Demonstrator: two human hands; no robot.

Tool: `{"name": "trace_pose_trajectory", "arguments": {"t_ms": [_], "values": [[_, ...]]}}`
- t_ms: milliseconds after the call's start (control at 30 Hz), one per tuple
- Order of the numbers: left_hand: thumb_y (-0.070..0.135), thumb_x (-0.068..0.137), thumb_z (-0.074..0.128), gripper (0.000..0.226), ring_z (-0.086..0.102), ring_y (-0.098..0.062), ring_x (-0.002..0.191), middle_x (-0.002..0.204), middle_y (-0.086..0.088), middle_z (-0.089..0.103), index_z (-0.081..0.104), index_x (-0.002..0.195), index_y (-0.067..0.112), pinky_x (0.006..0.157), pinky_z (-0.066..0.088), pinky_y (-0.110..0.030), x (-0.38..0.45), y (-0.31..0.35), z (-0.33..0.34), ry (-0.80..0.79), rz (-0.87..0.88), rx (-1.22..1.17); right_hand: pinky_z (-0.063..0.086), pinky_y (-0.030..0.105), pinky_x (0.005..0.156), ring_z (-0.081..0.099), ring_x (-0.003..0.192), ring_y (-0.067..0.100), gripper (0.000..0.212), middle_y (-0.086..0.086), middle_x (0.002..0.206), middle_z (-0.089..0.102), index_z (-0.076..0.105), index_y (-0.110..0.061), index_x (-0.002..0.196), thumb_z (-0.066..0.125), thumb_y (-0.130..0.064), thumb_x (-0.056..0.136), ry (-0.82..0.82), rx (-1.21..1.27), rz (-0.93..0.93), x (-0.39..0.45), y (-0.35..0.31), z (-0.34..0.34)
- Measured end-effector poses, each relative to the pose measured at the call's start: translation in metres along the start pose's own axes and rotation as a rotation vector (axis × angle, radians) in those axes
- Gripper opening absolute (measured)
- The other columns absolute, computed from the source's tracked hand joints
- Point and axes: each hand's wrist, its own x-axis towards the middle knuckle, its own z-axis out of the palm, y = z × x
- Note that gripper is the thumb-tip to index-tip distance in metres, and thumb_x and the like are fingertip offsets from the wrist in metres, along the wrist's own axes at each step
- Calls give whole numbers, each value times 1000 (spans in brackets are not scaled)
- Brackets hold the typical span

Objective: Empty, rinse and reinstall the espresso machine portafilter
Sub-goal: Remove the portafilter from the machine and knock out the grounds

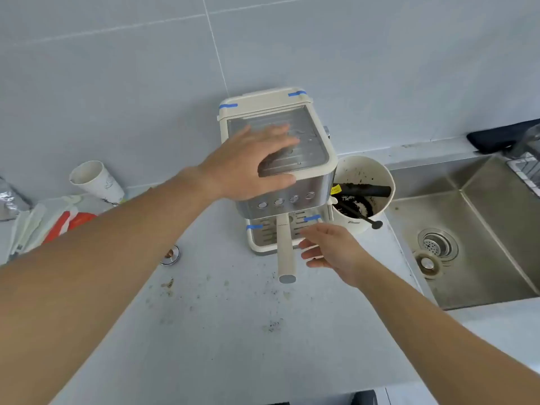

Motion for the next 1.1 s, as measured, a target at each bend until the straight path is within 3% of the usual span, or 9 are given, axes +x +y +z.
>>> {"name": "trace_pose_trajectory", "arguments": {"t_ms": [67, 367, 533, 633, 733, 867, 1100], "values": [[61, 84, 52, 71, 13, -7, 147, 161, 5, 21, 32, 147, 34, 117, 0, -35, 5, -1, 1, -15, 90, 81, 59, 35, 72, 67, 74, 20, 18, 7, 93, 71, 69, -12, 107, 65, -23, 94, -25, 7, 27, 2, 4, 8], [60, 82, 54, 69, 16, -3, 146, 160, 9, 23, 36, 145, 37, 120, 3, -35, 15, -9, 16, -55, 62, 0, 56, 29, 66, 66, 80, 17, 29, 4, 94, 66, 64, -10, 120, 69, -15, 91, -133, 103, 81, 12, 21, 30], [60, 80, 56, 68, 20, -1, 144, 158, 7, 29, 43, 142, 35, 116, 2, -28, 15, -11, 17, -33, 63, -21, 56, 45, 81, 63, 79, 24, 30, 10, 97, 58, 58, -12, 116, 68, -6, 89, -165, 148, 111, 18, 23, 34], [62, 78, 56, 69, 20, 0, 144, 157, 7, 30, 43, 141, 36, 116, 3, -28, 16, -11, 17, -31, 53, -35, 57, 41, 61, 57, 59, 24, 27, 13, 87, 51, 51, -11, 108, 62, 3, 88, -207, 208, 147, 21, 22, 46], [62, 78, 57, 69, 20, 1, 143, 157, 8, 31, 45, 141, 35, 117, 4, -28, 16, -11, 17, -16, 44, -41, 47, 31, 48, 50, 49, 21, 19, 9, 70, 49, 47, -10, 89, 60, 4, 89, -250, 326, 176, 23, 23, 52], [65, 76, 54, 71, 20, 2, 143, 157, 10, 31, 45, 140, 36, 119, 6, -32, 16, -10, 17, -20, 33, -38, 38, 27, 45, 40, 43, 19, 24, 5, 58, 44, 47, -12, 76, 60, 4, 89, -245, 430, 185, 26, 26, 56], [65, 78, 54, 70, 19, 1, 144, 157, 11, 31, 44, 141, 37, 119, 6, -30, 16, -10, 19, -7, 25, -25, 38, 26, 43, 40, 39, 18, 21, 5, 54, 44, 46, -8, 77, 59, 6, 83, -84, 344, 146, 29, 30, 66]]}}
